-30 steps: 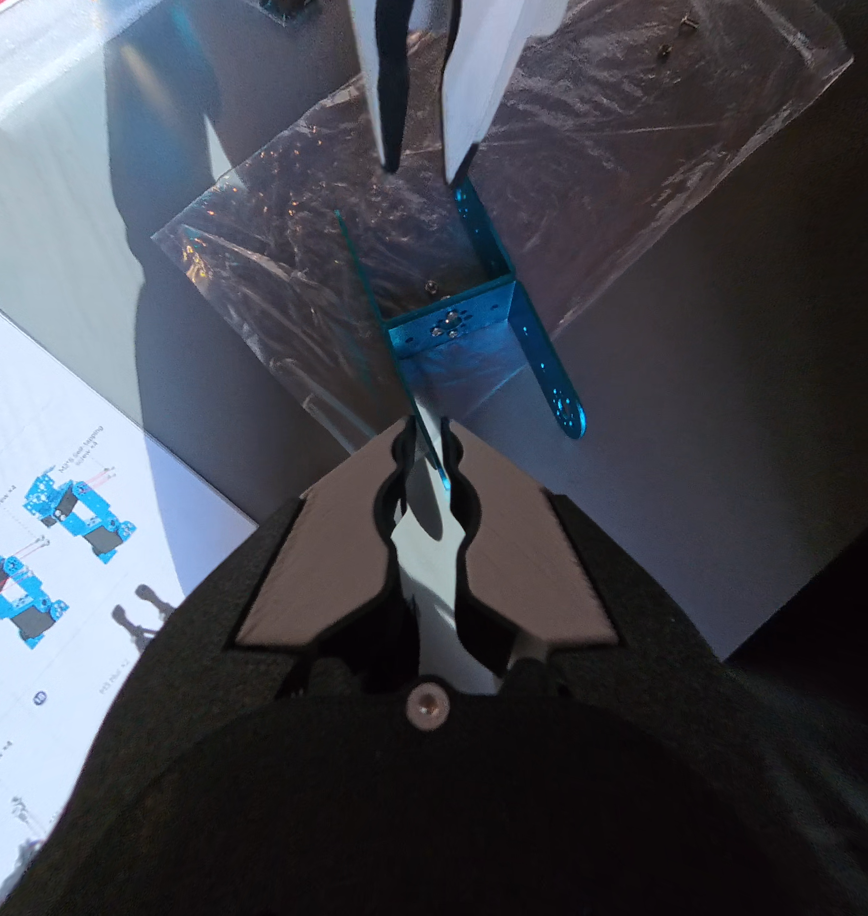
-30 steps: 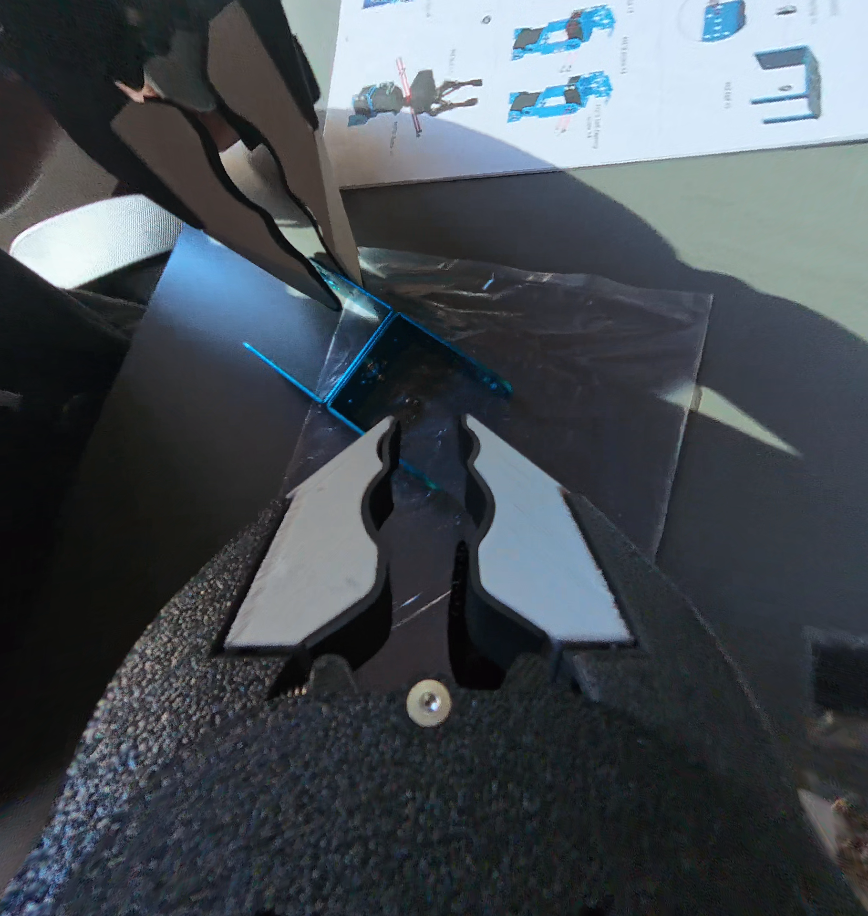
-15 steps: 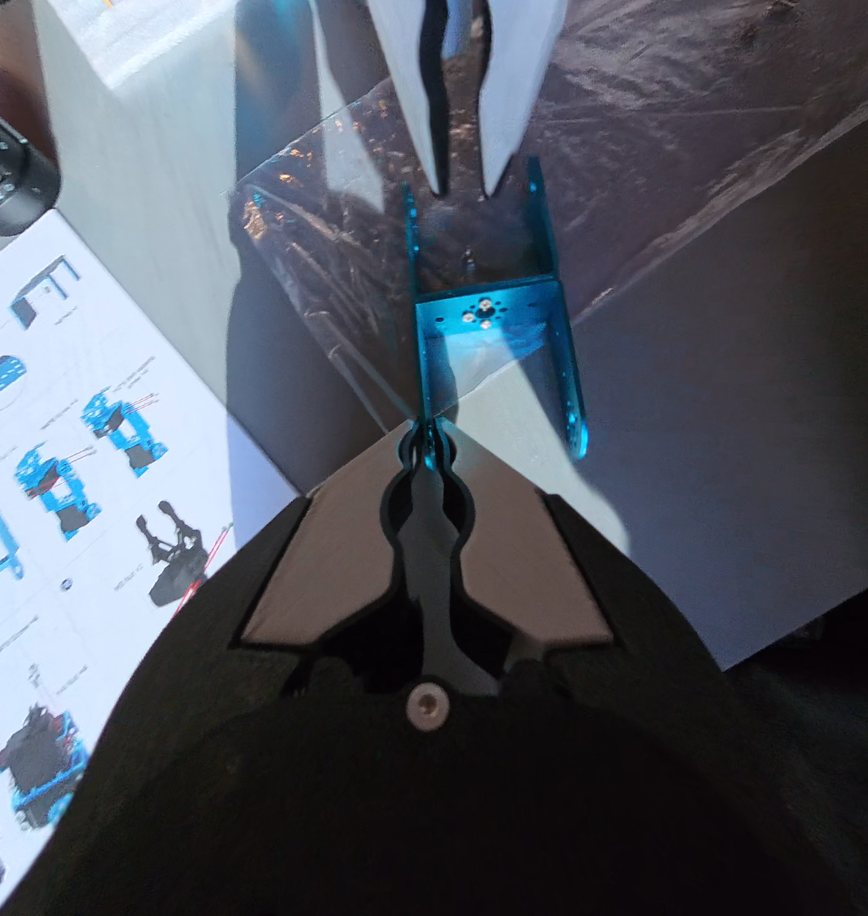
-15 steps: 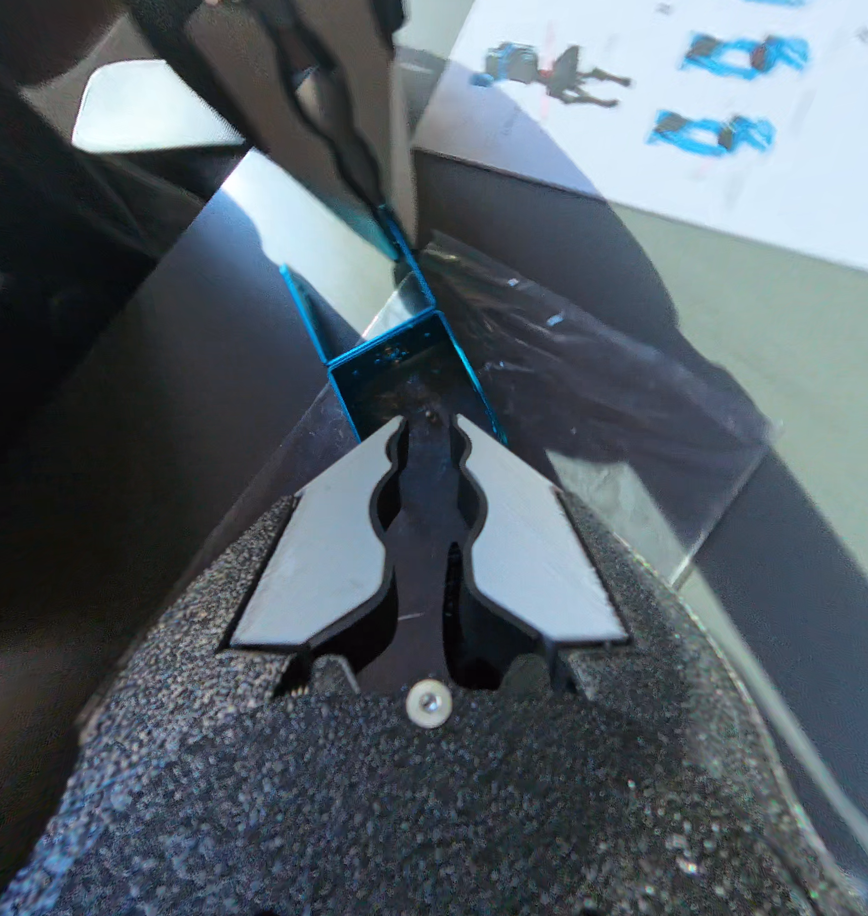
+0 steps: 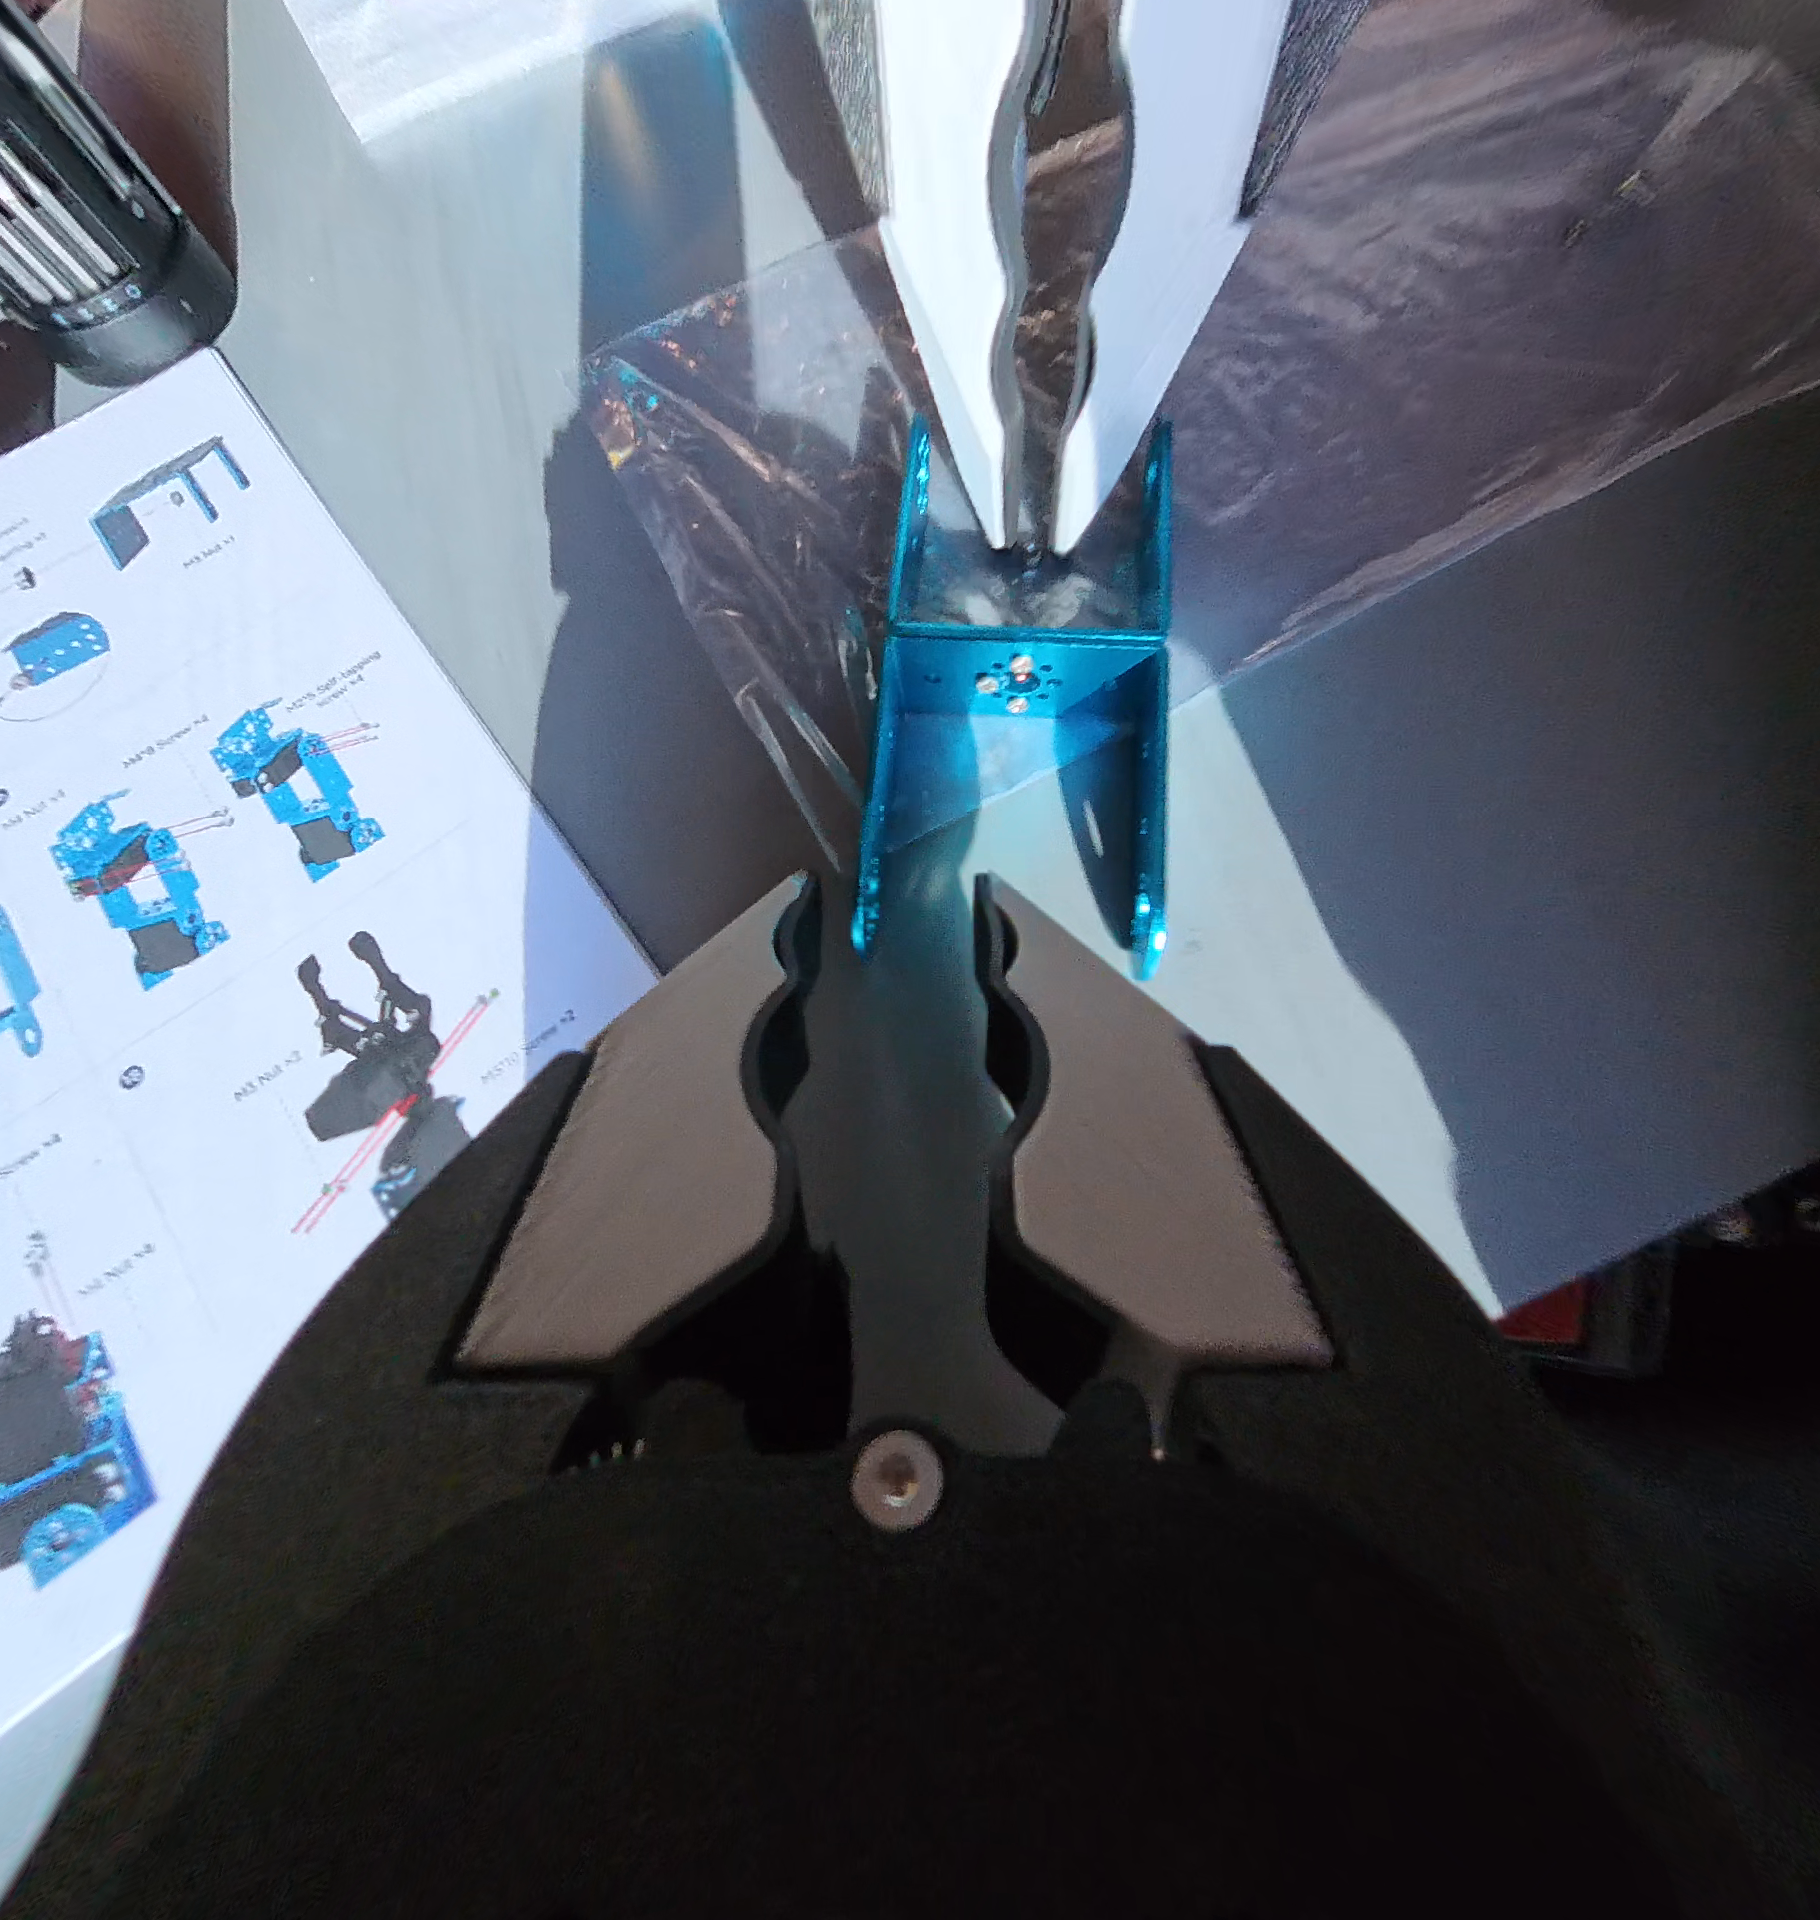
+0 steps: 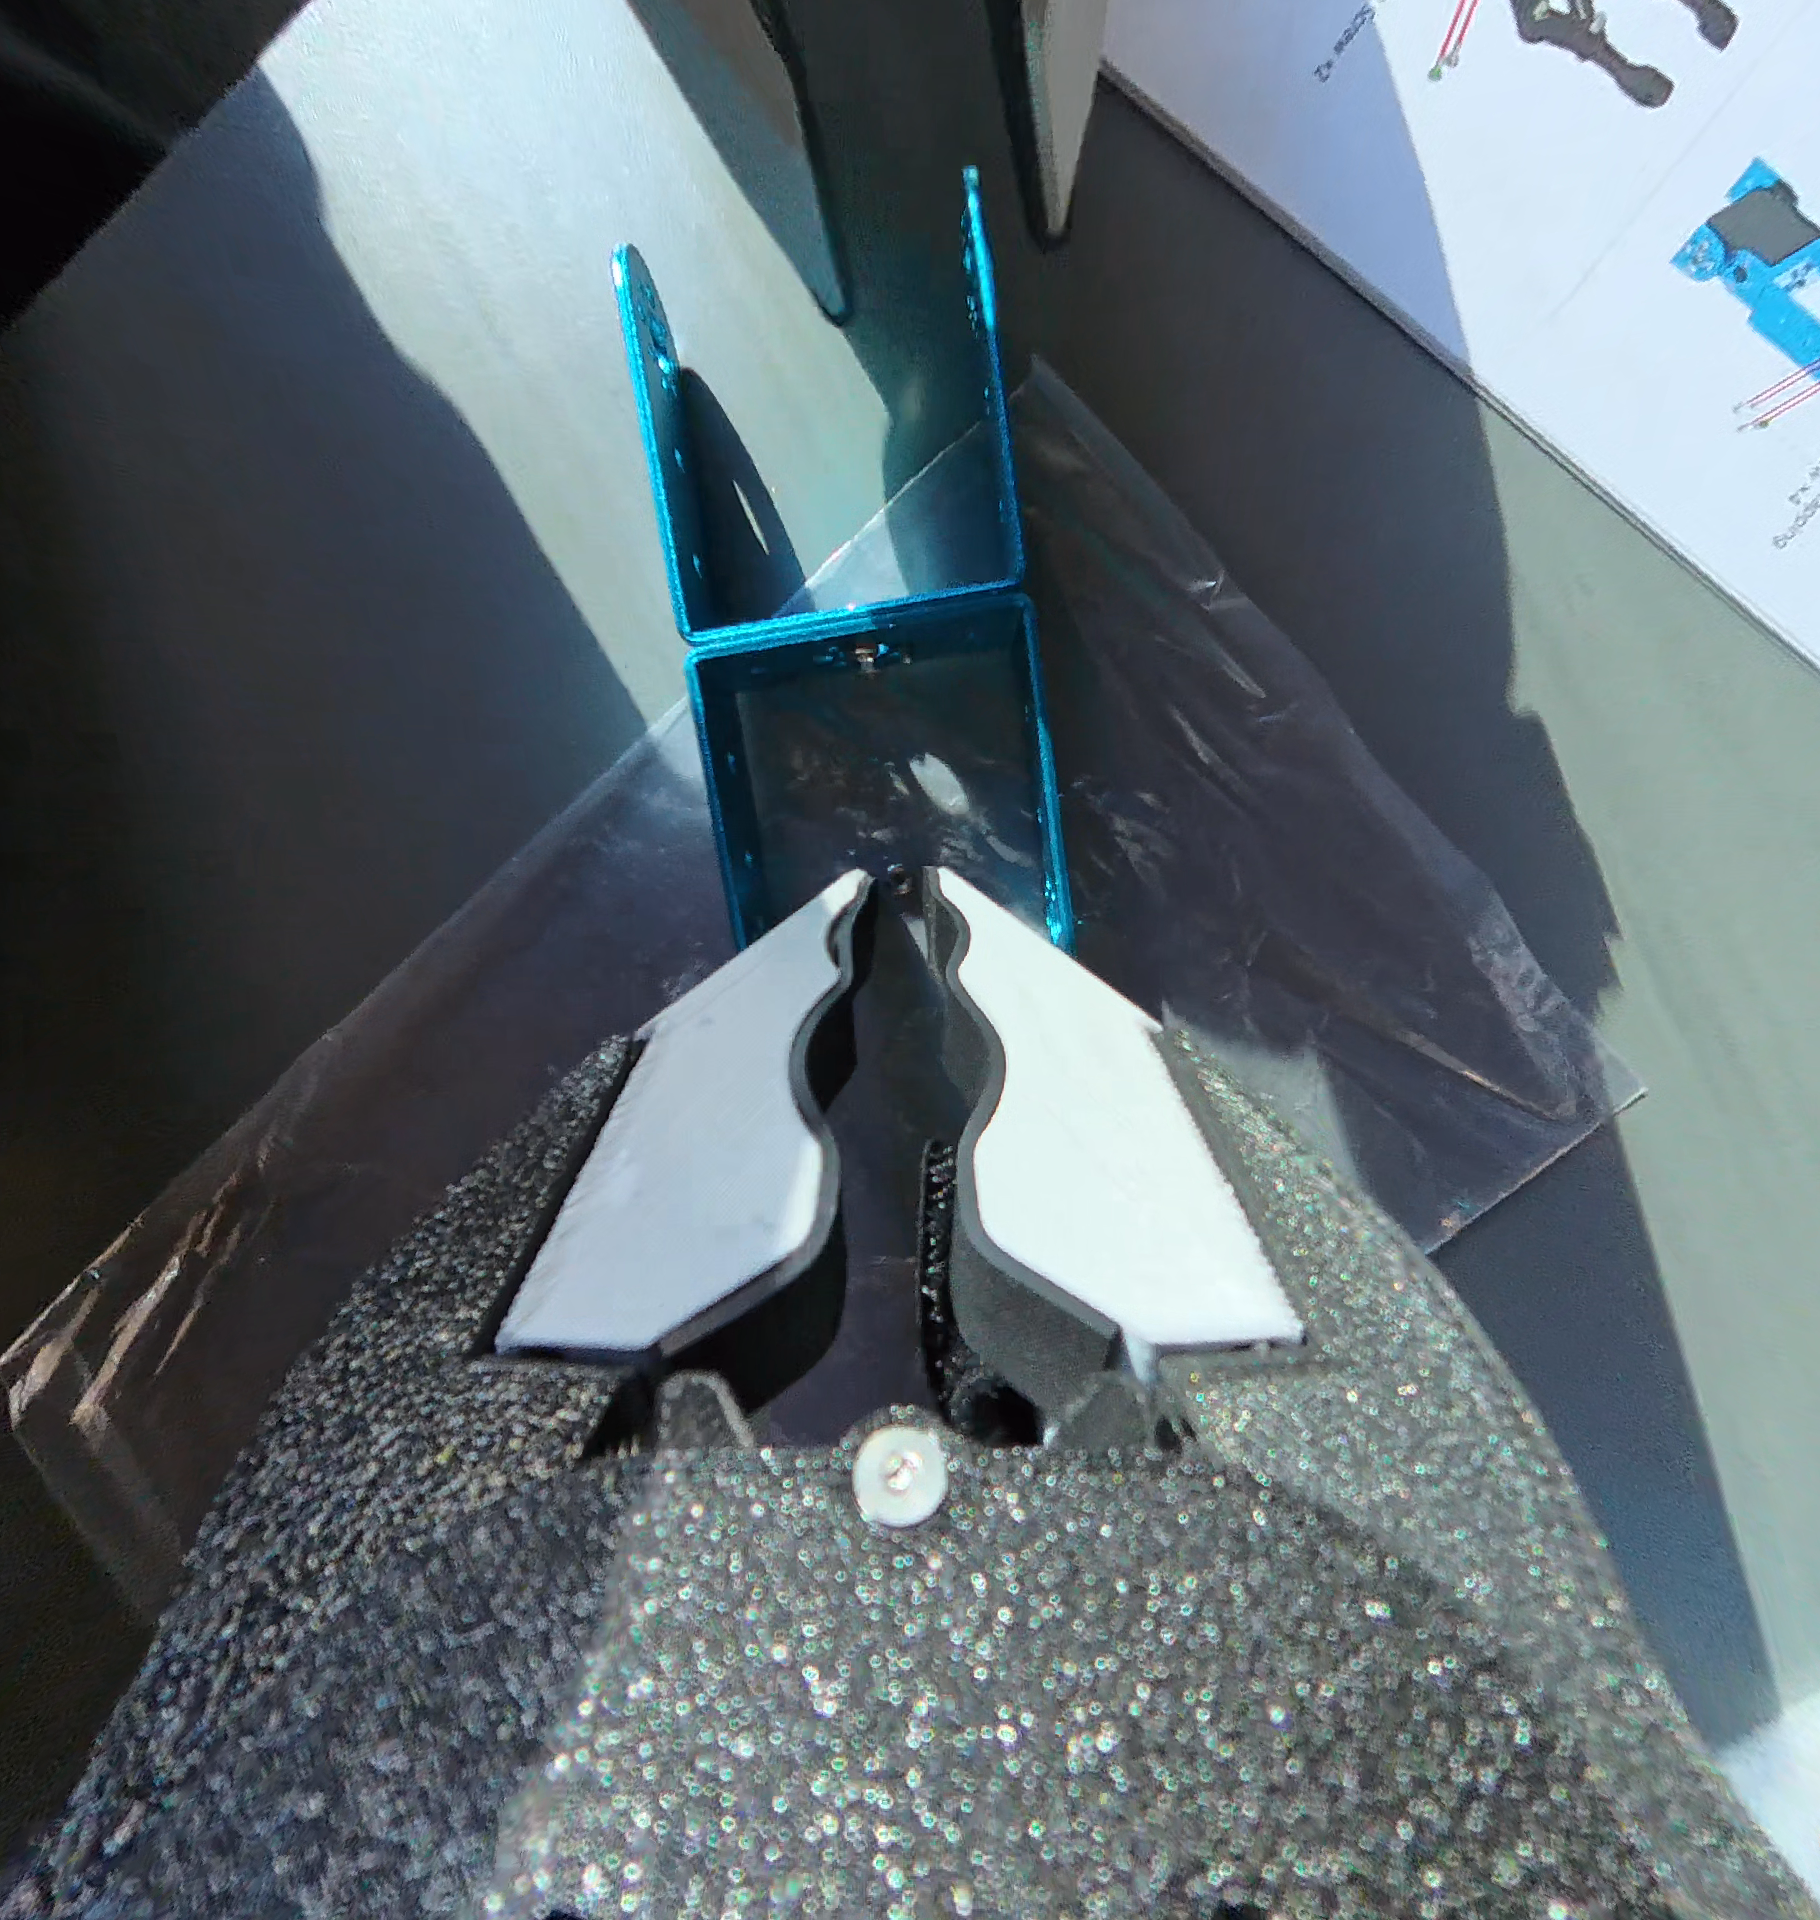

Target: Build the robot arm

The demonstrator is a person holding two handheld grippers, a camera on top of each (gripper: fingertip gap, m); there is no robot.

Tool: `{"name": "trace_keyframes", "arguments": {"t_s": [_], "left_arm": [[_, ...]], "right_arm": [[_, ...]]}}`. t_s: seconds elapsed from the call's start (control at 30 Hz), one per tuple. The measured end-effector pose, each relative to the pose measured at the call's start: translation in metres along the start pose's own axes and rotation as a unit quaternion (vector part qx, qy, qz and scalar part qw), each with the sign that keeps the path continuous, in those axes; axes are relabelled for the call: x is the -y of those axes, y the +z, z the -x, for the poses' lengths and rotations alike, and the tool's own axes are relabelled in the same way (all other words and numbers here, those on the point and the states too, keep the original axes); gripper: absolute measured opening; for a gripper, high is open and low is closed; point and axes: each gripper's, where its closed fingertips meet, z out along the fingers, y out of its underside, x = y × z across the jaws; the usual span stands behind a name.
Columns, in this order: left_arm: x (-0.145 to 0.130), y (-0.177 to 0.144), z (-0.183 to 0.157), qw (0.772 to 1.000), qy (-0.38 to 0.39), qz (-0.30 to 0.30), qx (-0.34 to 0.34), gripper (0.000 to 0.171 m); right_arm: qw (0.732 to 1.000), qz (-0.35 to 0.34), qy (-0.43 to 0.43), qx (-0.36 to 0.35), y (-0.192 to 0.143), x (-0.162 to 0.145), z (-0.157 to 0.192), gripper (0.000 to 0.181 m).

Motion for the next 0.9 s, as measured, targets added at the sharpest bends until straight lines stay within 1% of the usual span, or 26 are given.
{"name": "trace_keyframes", "arguments": {"t_s": [0.1,0.2,0.27,0.3,0.37,0.43,0.47,0.5,0.57,0.63,0.73,0.83,0.9], "left_arm": [[0.004,-0.011,-0.012,0.998,-0.03,-0.031,-0.043,0.042],[0.007,-0.018,-0.023,0.993,-0.057,-0.055,-0.086,0.065],[0.005,-0.014,-0.024,0.994,-0.049,-0.05,-0.079,0.08],[0.005,-0.011,-0.021,0.996,-0.039,-0.045,-0.064,0.085],[0.004,-0.004,-0.02,0.998,-0.028,-0.032,-0.053,0.09],[0.003,0.001,-0.02,0.998,-0.02,-0.02,-0.053,0.089],[0.002,0.004,-0.02,0.998,-0.015,-0.011,-0.054,0.085],[-0.001,0.006,-0.02,0.999,-0.01,-0.003,-0.054,0.078],[-0.005,0.009,-0.017,0.999,-0.004,0.011,-0.051,0.071],[-0.006,0.01,-0.018,0.998,-0.001,0.015,-0.06,0.063],[-0.007,0.01,-0.017,0.998,0.012,0.022,-0.063,0.063],[-0.008,0.01,-0.017,0.997,0.015,0.028,-0.071,0.063],[-0.008,0.011,-0.017,0.997,0.017,0.03,-0.074,0.063]], "right_arm": [[1.0,0.014,-0.007,-0.005,0.0,0.0,0.001,0.008],[0.999,0.028,-0.015,-0.015,0.001,0.001,0.0,0.008],[0.999,0.034,-0.017,-0.019,0.001,0.001,0.001,0.007],[0.999,0.036,-0.018,-0.02,0.001,0.001,0.001,0.007],[0.999,0.036,-0.016,-0.022,0.001,0.002,0.002,0.005],[0.999,0.026,-0.013,-0.025,0.002,0.002,0.001,0.005],[0.999,0.019,-0.008,-0.027,0.002,0.002,0.001,0.005],[1.0,0.011,-0.001,-0.028,0.001,0.003,0.001,0.005],[0.999,-0.012,0.009,-0.03,0.001,0.003,0.001,0.005],[0.998,-0.051,0.021,-0.034,-0.002,0.008,-0.001,0.004],[0.992,-0.116,0.041,-0.029,-0.009,0.018,-0.002,0.004],[0.98,-0.192,0.048,-0.006,-0.015,0.032,0.002,0.003],[0.979,-0.196,0.061,0.005,-0.011,0.031,0.0,0.004]]}}
